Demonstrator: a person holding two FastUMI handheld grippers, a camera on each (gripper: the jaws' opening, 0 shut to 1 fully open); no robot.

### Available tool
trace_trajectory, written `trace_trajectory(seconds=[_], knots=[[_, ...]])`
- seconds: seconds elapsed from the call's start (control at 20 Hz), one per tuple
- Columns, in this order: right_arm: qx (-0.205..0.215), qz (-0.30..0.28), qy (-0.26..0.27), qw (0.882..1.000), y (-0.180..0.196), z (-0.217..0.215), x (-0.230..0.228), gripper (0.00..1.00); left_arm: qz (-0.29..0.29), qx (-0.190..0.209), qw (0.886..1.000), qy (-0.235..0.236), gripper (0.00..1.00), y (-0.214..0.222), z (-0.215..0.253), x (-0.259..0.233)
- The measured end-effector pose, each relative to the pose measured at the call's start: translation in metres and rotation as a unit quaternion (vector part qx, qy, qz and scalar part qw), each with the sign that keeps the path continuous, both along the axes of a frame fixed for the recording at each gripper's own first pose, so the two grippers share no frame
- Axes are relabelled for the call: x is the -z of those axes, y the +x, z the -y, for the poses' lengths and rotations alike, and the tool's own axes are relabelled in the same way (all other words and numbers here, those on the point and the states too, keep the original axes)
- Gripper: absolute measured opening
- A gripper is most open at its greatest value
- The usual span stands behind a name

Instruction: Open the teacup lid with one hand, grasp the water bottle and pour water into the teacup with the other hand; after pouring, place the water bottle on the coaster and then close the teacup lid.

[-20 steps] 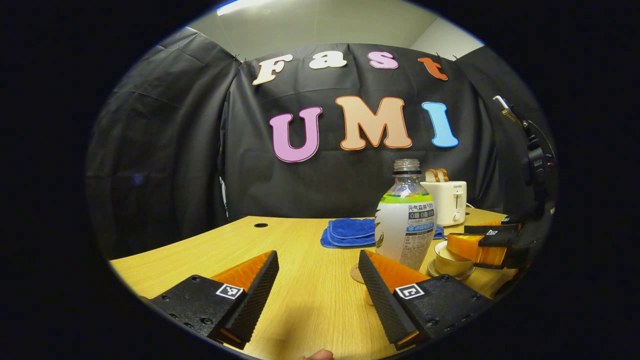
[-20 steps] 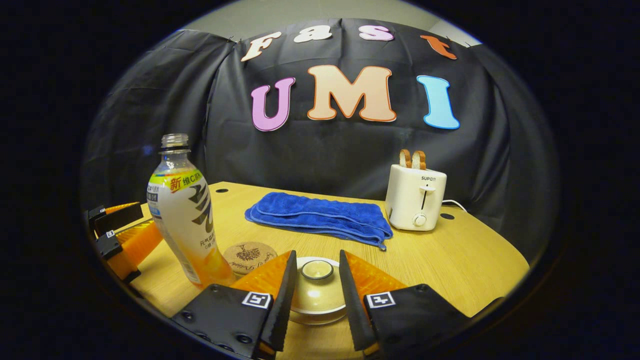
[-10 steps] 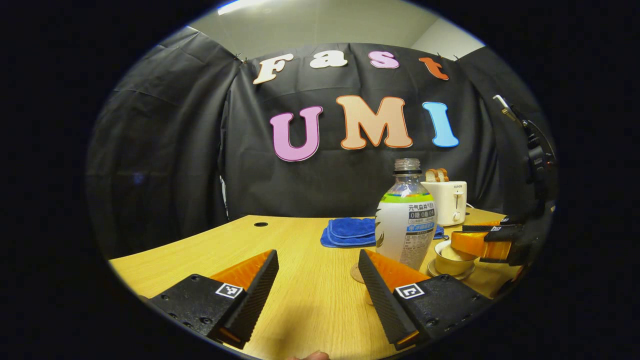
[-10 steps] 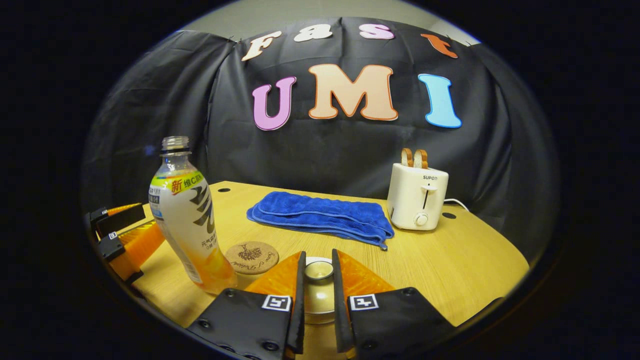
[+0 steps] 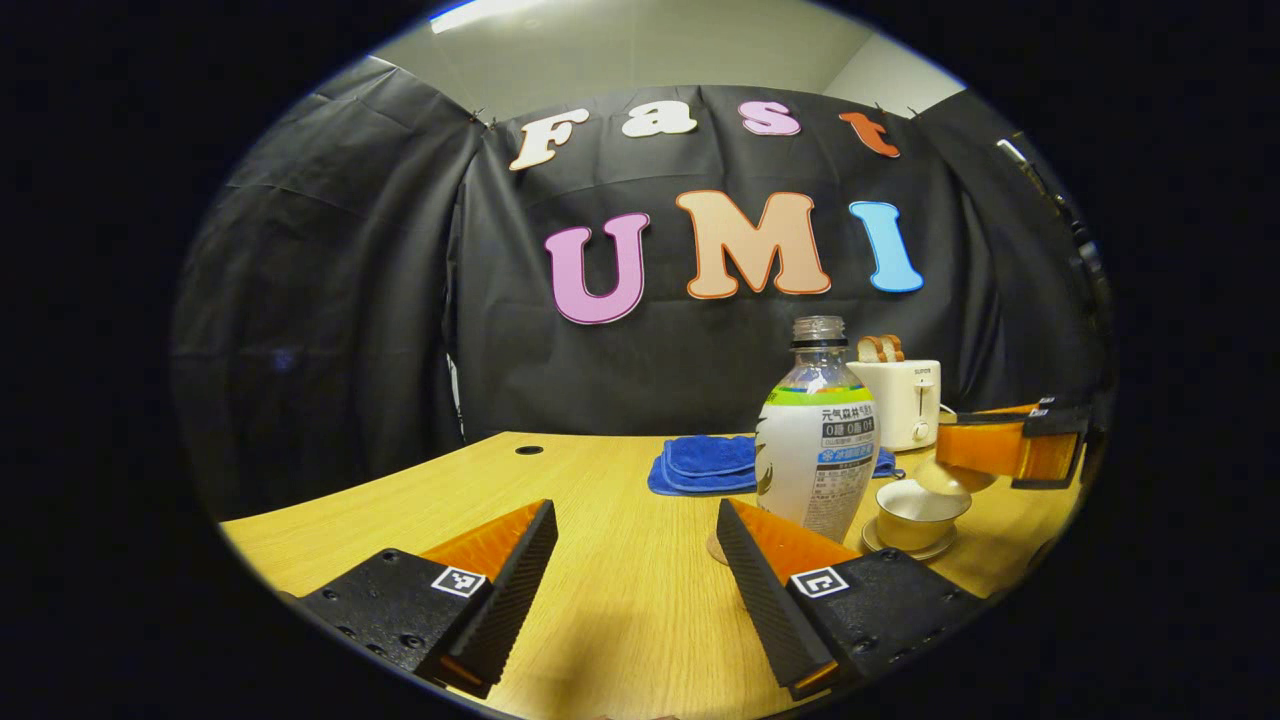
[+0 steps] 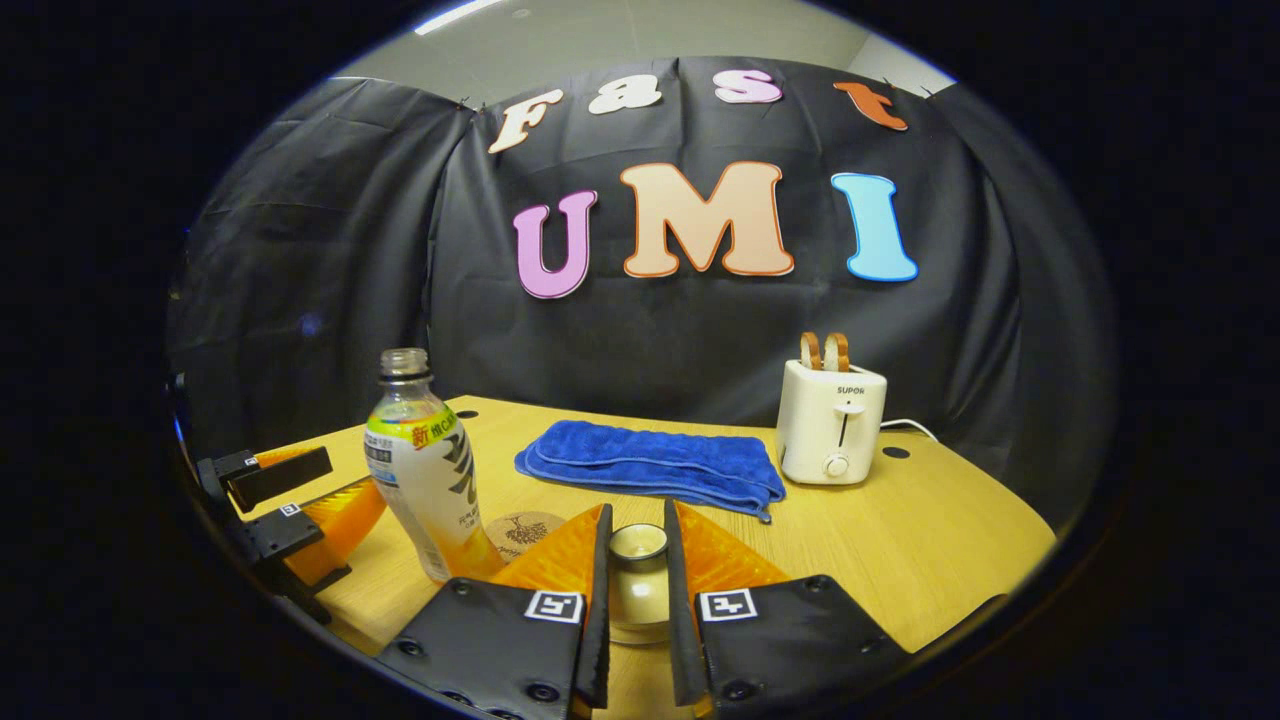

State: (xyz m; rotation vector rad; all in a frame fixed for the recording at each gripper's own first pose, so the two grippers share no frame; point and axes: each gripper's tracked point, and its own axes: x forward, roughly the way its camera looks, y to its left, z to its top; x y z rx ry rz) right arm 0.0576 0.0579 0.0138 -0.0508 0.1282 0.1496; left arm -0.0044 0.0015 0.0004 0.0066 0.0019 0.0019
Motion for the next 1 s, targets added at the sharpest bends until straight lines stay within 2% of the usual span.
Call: trace_trajectory(seconds=[0.45,0.6,0.85,1.0], knots=[[0.002,0.012,0.013,1.0,-0.03,0.021,-0.013,0.28,0.002,-0.004,1.0,-0.003,0.94,0.001,-0.001,-0.001],[0.004,0.01,0.027,1.0,-0.034,0.028,-0.015,0.28,0.005,0.02,1.0,-0.006,0.94,-0.002,0.007,-0.001],[0.012,0.013,0.017,1.0,-0.039,0.04,-0.014,0.28,0.009,0.049,0.999,-0.008,0.94,-0.019,0.013,-0.003],[0.007,0.007,0.025,1.0,-0.042,0.039,-0.01,0.28,0.011,0.089,0.996,-0.014,0.95,-0.033,0.03,-0.004]])
